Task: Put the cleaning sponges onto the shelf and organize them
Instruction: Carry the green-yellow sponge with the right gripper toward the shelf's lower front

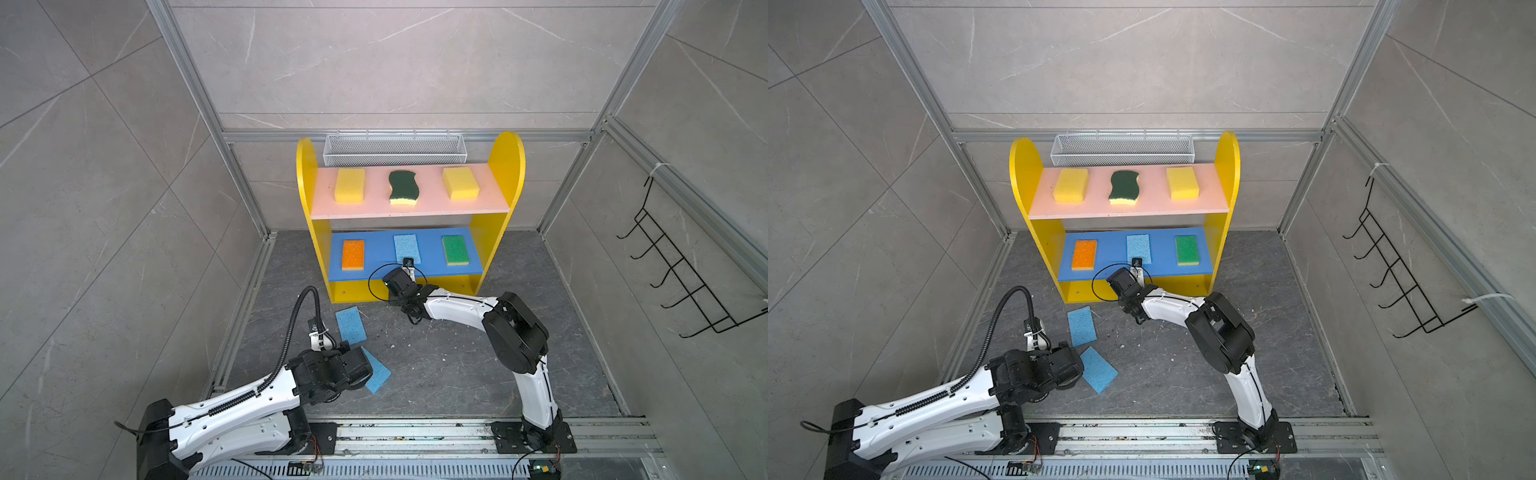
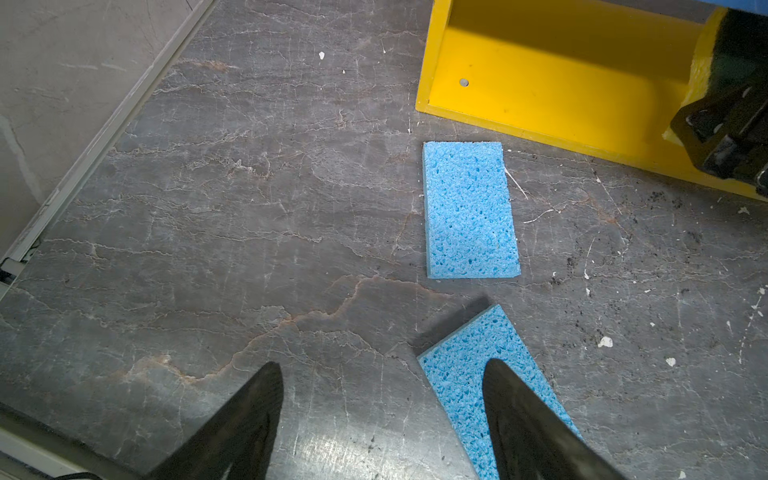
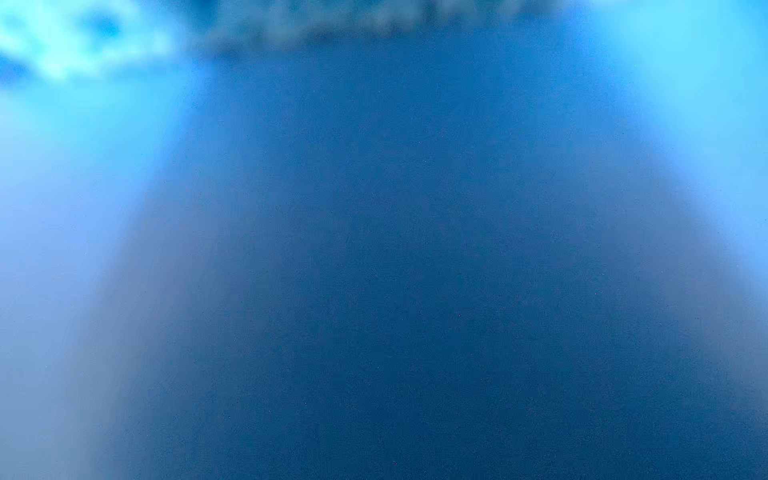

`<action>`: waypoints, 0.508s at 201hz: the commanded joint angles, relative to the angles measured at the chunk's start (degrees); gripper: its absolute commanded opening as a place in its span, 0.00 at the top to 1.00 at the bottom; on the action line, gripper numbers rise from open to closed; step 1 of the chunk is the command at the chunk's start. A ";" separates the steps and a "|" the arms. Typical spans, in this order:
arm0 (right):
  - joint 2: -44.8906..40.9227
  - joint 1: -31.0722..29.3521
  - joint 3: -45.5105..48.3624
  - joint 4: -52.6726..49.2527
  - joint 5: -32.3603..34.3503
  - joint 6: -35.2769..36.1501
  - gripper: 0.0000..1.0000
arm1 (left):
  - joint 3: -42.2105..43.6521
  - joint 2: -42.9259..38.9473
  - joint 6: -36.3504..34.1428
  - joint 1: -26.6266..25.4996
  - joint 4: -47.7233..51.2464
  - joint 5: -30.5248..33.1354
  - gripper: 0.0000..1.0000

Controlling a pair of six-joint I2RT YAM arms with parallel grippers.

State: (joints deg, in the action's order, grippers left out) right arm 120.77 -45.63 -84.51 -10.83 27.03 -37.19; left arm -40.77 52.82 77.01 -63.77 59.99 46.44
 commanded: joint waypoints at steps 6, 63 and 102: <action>2.92 0.58 -1.02 -3.62 -0.68 0.80 0.34 | -0.79 0.19 1.68 -0.39 0.92 2.61 0.22; 3.60 1.06 -1.46 -4.03 -0.82 1.57 0.34 | -1.06 0.36 1.72 -0.38 1.05 2.53 0.22; 3.69 1.25 -1.61 -4.38 -0.92 1.89 0.29 | -1.33 0.53 1.66 -0.39 1.14 2.33 0.22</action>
State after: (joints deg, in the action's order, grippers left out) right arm 121.82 -44.75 -85.89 -10.87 27.00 -36.10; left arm -40.80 53.23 77.01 -63.77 59.99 46.44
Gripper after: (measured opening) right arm 0.697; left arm 0.781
